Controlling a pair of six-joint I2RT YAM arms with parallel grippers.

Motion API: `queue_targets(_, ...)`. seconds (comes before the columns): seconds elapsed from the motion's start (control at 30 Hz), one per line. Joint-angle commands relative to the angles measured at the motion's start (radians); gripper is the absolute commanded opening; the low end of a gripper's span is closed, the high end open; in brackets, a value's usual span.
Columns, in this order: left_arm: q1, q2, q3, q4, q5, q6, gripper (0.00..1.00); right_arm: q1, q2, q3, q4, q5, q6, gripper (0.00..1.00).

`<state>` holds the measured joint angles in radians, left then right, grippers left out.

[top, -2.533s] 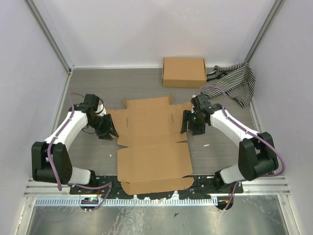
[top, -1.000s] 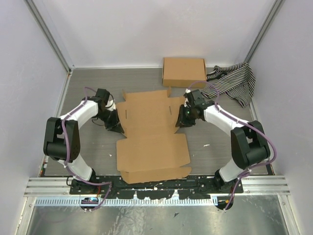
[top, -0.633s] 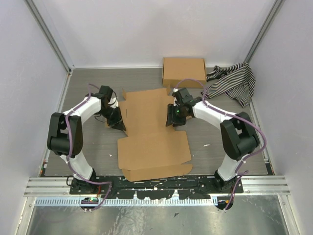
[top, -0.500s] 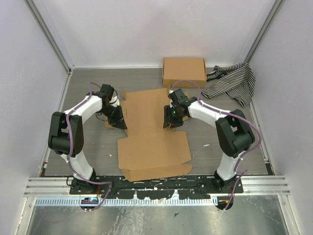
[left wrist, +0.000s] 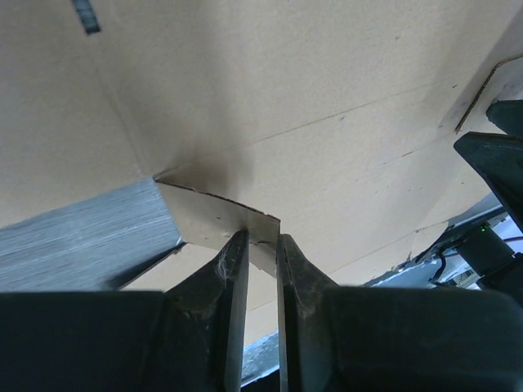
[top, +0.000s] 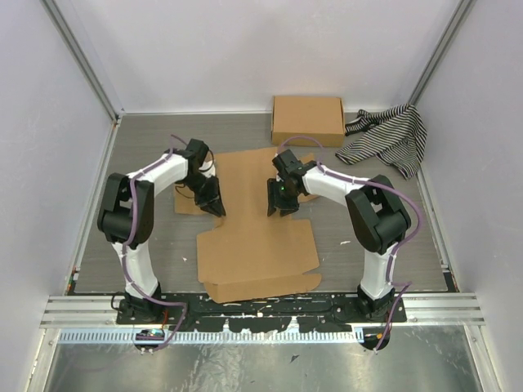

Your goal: Fold the paper box

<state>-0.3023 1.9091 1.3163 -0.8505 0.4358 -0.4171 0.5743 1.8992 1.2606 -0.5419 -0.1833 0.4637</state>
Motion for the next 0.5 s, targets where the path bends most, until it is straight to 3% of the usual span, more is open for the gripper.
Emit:
queue_targets(0.0, -0.022, 0.069, 0.031, -0.039, -0.045, 0.001, 0.25, 0.008, -0.007, 0.022, -0.027, 0.033, 0.017, 0.51)
queue_targets(0.47, -0.035, 0.162, 0.17, -0.177, -0.118, 0.065, 0.34, 0.021, 0.053, 0.084, -0.066, 0.035, 0.024, 0.59)
